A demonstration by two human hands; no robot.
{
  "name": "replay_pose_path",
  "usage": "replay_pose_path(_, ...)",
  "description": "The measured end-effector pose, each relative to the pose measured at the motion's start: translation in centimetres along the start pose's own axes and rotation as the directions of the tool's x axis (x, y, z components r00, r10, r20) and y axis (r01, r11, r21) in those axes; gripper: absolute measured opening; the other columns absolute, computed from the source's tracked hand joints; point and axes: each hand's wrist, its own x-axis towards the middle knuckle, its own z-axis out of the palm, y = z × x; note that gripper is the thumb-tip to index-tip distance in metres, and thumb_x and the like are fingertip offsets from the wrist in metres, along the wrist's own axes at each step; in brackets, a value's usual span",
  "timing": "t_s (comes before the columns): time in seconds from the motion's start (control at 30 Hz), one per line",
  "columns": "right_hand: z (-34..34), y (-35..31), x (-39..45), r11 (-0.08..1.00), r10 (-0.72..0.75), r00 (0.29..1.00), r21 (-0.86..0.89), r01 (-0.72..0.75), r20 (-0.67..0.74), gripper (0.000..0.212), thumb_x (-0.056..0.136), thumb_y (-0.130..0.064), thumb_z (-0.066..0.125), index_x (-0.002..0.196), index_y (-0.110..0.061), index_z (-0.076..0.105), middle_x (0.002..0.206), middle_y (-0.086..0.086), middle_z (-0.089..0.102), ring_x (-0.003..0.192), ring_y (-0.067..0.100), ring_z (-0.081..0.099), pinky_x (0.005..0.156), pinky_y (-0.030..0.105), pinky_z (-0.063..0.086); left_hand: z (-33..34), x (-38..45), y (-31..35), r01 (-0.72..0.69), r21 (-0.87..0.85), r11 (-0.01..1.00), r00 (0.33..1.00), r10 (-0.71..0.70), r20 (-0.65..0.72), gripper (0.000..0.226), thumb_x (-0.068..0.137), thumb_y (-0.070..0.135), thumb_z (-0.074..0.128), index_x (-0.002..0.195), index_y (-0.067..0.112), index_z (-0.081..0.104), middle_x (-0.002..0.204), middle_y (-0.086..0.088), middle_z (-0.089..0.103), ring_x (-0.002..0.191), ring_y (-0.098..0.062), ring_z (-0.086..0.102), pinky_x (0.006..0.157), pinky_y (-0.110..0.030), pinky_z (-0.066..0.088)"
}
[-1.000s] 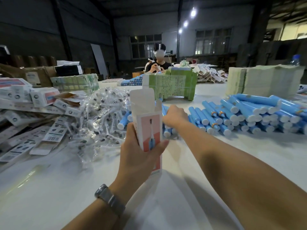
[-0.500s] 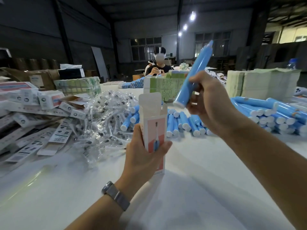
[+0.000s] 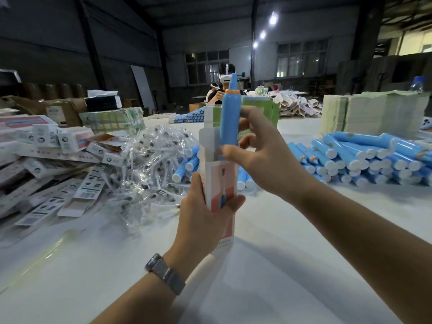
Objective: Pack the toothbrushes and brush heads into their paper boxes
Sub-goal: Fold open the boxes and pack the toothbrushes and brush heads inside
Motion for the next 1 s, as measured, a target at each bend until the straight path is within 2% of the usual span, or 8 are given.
replay_pose_path(0.1, 0.3, 0.1, 0.0, 1.000, -0.001, 0.999, 0.019, 0.002, -0.034, 0.033, 0.082, -0.036, 0.066, 0.111, -0.028, 0.054, 0.098, -0.006, 0.061, 0.085, 0.019, 0.060, 0.067, 0.024, 0.052, -0.2, -0.1, 0.0, -0.001, -0.064, 0.998, 1.000, 0.003, 0.030, 0.046, 0.061, 0.059, 0.075, 0.096, 0.051, 0.046, 0.090, 0.016, 0.067, 0.079, -0.013, 0.069, 0.065, -0.030, 0.059)
replay_pose_path(0.23, 0.1, 0.3, 0.1, 0.992, 0.049, 0.998, 0.122, -0.043, -0.050, 0.021, 0.082, -0.038, 0.064, 0.100, -0.034, 0.053, 0.091, -0.013, 0.059, 0.073, 0.012, 0.059, 0.058, 0.019, 0.047, -0.5, -0.2, 0.3, -0.041, -0.163, 0.986, 0.993, 0.059, 0.105, 0.031, 0.076, 0.056, 0.067, 0.101, 0.046, 0.051, 0.093, 0.007, 0.068, 0.084, -0.028, 0.071, 0.073, -0.053, 0.060)
replay_pose_path(0.4, 0.0, 0.4, -0.2, 0.999, -0.023, 1.000, 0.022, 0.023, 0.008, 0.056, 0.079, -0.022, 0.065, 0.128, -0.037, 0.041, 0.105, -0.003, 0.058, 0.079, 0.010, 0.059, 0.071, 0.026, 0.055, -1.0, 0.1, 0.3, -0.026, -0.218, 0.976, 0.989, 0.057, 0.138, 0.022, 0.085, 0.053, 0.058, 0.104, 0.043, 0.055, 0.095, 0.005, 0.068, 0.088, -0.032, 0.070, 0.076, -0.058, 0.059)
replay_pose_path(0.57, 0.0, 0.9, -0.1, 0.999, -0.028, 0.999, 0.030, 0.030, -0.038, 0.015, 0.088, -0.025, 0.065, 0.101, -0.032, 0.066, 0.092, -0.007, 0.061, 0.064, 0.005, 0.052, 0.062, 0.019, 0.047, -1.2, 0.3, 0.3, -0.021, -0.243, 0.970, 0.989, 0.055, 0.135, 0.026, 0.085, 0.051, 0.060, 0.108, 0.039, 0.056, 0.095, 0.005, 0.067, 0.090, -0.035, 0.068, 0.079, -0.060, 0.057)
replay_pose_path(0.7, 0.5, 1.6, -0.3, 0.997, -0.019, 0.999, 0.073, 0.022, -0.040, 0.015, 0.087, -0.021, 0.065, 0.093, -0.035, 0.068, 0.086, -0.012, 0.062, 0.063, 0.006, 0.054, 0.058, 0.017, 0.044, -1.1, 0.1, 0.2, -0.026, -0.248, 0.968, 0.991, 0.057, 0.118, 0.032, 0.084, 0.050, 0.059, 0.112, 0.034, 0.057, 0.095, 0.008, 0.067, 0.089, -0.029, 0.068, 0.078, -0.056, 0.058)
replay_pose_path(0.87, 2.1, 4.2, -0.2, 0.964, 0.204, 0.976, 0.188, -0.187, -0.077, 0.008, 0.086, -0.027, 0.061, 0.088, -0.033, 0.066, 0.076, -0.015, 0.062, 0.066, 0.009, 0.056, 0.057, 0.018, 0.042, -2.3, 1.6, 0.3, -0.120, -0.094, 0.988, 0.974, 0.099, -0.204, 0.022, 0.087, 0.038, 0.061, 0.098, 0.022, 0.050, 0.082, 0.024, 0.065, 0.070, 0.002, 0.062, 0.062, -0.017, 0.052)
replay_pose_path(0.93, 3.8, 5.8, -0.1, 0.956, 0.290, 0.953, 0.018, -0.293, 0.083, 0.010, 0.090, -0.024, 0.065, 0.095, -0.032, 0.066, 0.084, -0.012, 0.061, 0.072, 0.010, 0.056, 0.068, 0.025, 0.042, -3.9, 2.8, -0.1, -0.093, -0.090, 0.992, 0.933, 0.055, -0.355, 0.025, 0.088, 0.038, 0.059, 0.103, 0.022, 0.048, 0.085, 0.028, 0.065, 0.076, 0.004, 0.065, 0.067, -0.019, 0.054)
replay_pose_path(1.0, 5.7, 6.8, -0.1, 0.921, 0.334, 0.899, -0.303, -0.246, 0.284, 0.025, 0.090, -0.026, 0.067, 0.115, -0.030, 0.066, 0.102, -0.007, 0.064, 0.081, 0.008, 0.057, 0.081, 0.027, 0.043, -5.3, 3.5, -0.7, -0.076, -0.045, 0.996, 0.885, 0.046, -0.464, 0.027, 0.095, 0.037, 0.059, 0.110, 0.020, 0.044, 0.090, 0.026, 0.063, 0.083, 0.006, 0.063, 0.075, -0.024, 0.055)
